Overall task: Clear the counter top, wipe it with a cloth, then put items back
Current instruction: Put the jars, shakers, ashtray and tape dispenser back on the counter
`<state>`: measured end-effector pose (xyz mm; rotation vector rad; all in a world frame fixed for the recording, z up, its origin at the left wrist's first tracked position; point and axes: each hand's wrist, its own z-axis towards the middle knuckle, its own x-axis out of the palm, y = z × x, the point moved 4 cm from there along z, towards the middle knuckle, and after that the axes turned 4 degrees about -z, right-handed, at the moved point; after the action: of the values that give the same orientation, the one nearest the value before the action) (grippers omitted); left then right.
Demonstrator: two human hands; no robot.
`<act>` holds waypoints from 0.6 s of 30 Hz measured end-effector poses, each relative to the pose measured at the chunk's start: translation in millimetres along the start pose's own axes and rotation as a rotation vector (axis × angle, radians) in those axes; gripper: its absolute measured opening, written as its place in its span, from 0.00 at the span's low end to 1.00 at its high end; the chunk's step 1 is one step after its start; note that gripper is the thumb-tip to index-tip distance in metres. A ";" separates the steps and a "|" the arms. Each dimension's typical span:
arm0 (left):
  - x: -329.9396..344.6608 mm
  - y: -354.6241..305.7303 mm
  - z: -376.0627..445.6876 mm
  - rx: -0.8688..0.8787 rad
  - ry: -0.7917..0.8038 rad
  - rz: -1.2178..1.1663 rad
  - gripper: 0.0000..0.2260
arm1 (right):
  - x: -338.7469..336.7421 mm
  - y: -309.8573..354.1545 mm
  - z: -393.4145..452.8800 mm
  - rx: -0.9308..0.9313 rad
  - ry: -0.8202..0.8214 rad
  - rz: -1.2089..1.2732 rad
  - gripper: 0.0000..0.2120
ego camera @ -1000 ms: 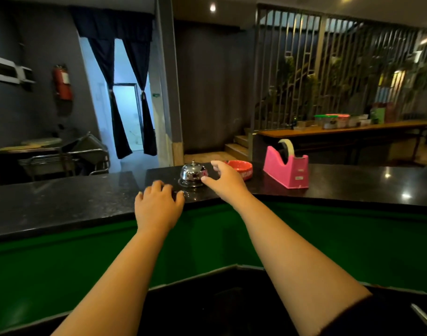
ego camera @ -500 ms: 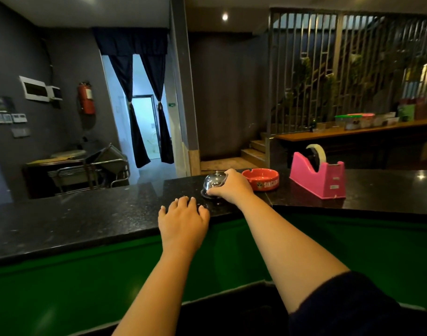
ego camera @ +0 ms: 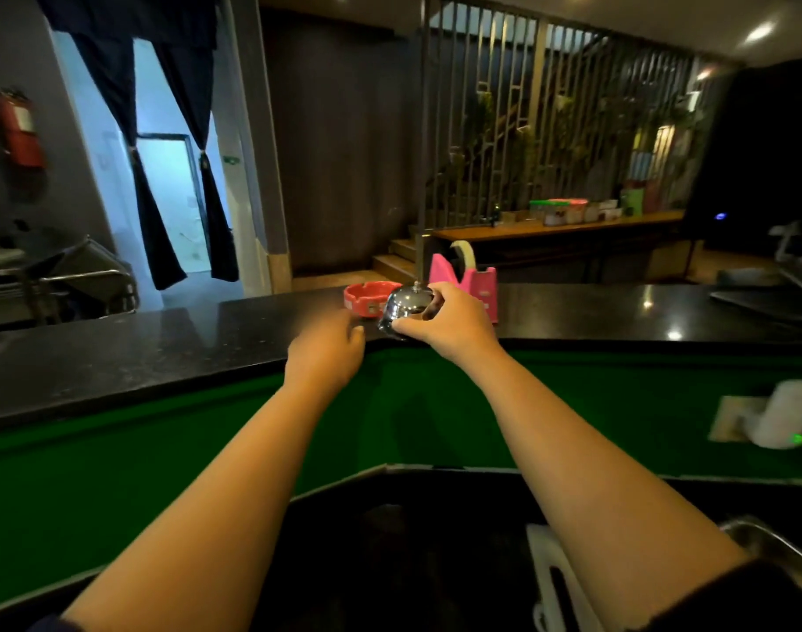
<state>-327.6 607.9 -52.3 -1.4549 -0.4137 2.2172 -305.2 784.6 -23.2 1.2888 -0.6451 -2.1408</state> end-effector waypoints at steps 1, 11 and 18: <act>9.1 -18.3 -1.5 0.065 -0.004 0.002 0.17 | -14.3 -10.7 -1.9 0.024 -0.017 -0.028 0.32; 95.0 -119.1 -7.5 0.199 0.021 0.079 0.25 | -95.9 -113.5 18.3 0.301 -0.151 -0.214 0.36; 112.9 -113.2 -0.8 0.214 -0.063 0.231 0.30 | -81.0 -146.6 59.9 0.365 -0.123 -0.274 0.41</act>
<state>-341.9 763.5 -86.4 -1.3788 -0.0248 2.4062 -358.6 953.3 -41.6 1.5152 -0.9980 -2.4172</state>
